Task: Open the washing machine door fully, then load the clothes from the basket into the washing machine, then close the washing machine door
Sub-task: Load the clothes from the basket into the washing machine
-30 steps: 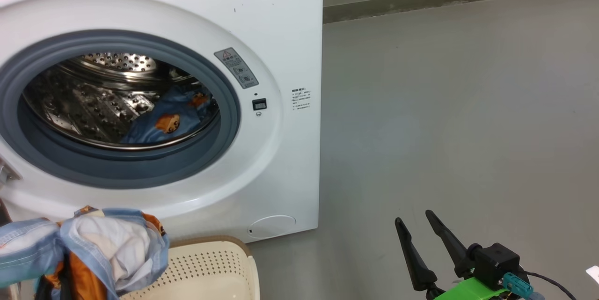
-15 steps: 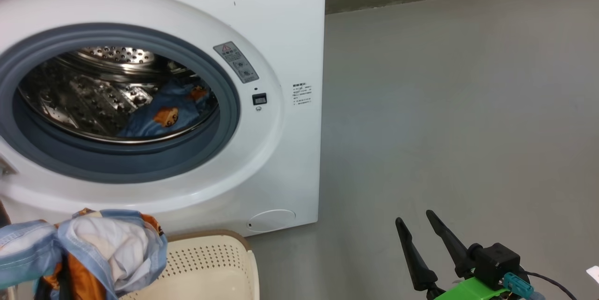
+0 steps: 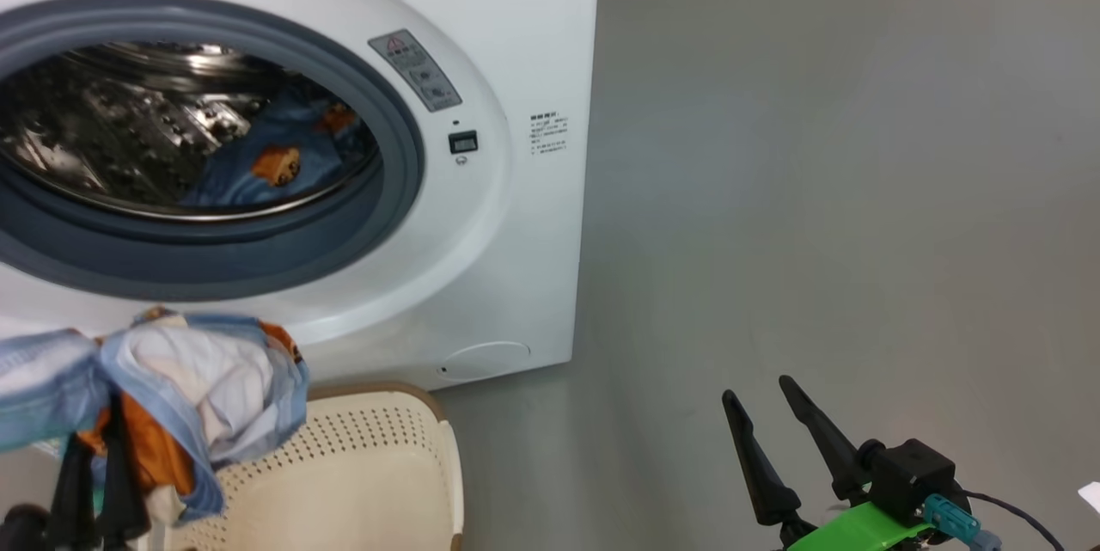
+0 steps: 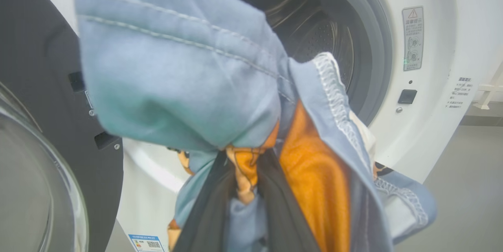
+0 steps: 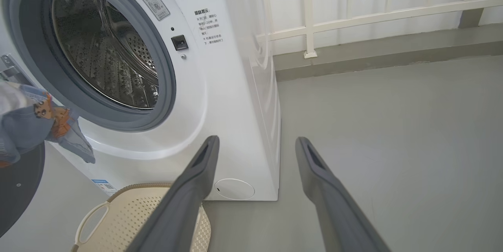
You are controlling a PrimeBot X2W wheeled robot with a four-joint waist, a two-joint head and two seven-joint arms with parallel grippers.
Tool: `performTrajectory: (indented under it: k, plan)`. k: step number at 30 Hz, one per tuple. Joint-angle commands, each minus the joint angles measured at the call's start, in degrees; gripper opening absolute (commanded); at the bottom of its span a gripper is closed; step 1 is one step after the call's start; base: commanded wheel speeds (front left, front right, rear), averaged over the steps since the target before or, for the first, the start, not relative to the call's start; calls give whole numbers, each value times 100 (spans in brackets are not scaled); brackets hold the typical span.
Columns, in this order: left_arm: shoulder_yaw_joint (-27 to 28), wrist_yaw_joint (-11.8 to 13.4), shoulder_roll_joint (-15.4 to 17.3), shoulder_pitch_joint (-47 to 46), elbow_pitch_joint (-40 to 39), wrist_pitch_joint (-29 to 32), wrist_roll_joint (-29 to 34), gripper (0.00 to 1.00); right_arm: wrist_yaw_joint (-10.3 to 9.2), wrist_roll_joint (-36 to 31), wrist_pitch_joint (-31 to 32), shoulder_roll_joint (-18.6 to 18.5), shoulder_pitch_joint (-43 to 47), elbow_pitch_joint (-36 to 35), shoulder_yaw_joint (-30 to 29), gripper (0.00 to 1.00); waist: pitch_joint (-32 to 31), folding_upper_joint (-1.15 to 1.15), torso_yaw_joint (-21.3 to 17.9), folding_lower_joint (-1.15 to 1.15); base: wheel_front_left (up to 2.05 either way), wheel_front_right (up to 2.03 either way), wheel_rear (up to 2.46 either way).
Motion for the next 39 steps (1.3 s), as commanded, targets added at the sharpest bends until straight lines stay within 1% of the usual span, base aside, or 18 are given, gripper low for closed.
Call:
performTrajectory:
  k: [1, 6, 13, 22, 31, 36, 37, 39]
  plan:
    - [209, -19, 137, -339, -85, -60, 65, 0, 9, 55, -28, -1, -244, -170, 154, 100, 208, 0, -57, 0, 0, 0, 0]
    - [208, -59, 257, -802, 55, -60, 95, 0, 9, 88, -28, -1, -328, -241, 177, 100, 464, 0, -121, 0, 0, 0, 0]
    - [151, -112, 584, -1554, 465, -60, 43, 0, 9, 147, -28, -1, -456, -294, 240, 100, 794, 0, -308, 0, 0, 0, 0]
    - [-128, -148, 1138, -2671, 1183, -60, -10, 0, 9, 226, -28, -1, -529, -413, 245, 100, 1374, 0, -628, 0, 0, 0, 0]
    - [-375, -158, 1712, -3776, 2057, -36, -172, 0, 9, 373, -28, -1, -654, -642, 308, 100, 2170, 0, -953, 0, 0, 0, 0]
    - [-535, -160, 2035, -4460, 2402, 67, -287, 0, 9, 486, -28, -1, -732, -744, 369, 100, 2621, 0, -1064, 0, 0, 0, 0]
    - [-535, -160, 2035, -4460, 2402, 67, -287, 0, 9, 486, -28, -1, -732, -744, 369, 100, 2621, 0, -1064, 0, 0, 0, 0]
    - [-642, -160, 2165, -4749, 2534, 168, -363, 0, 9, 533, -28, -1, -775, -771, 391, 100, 2788, 0, -1091, 0, 0, 0, 0]
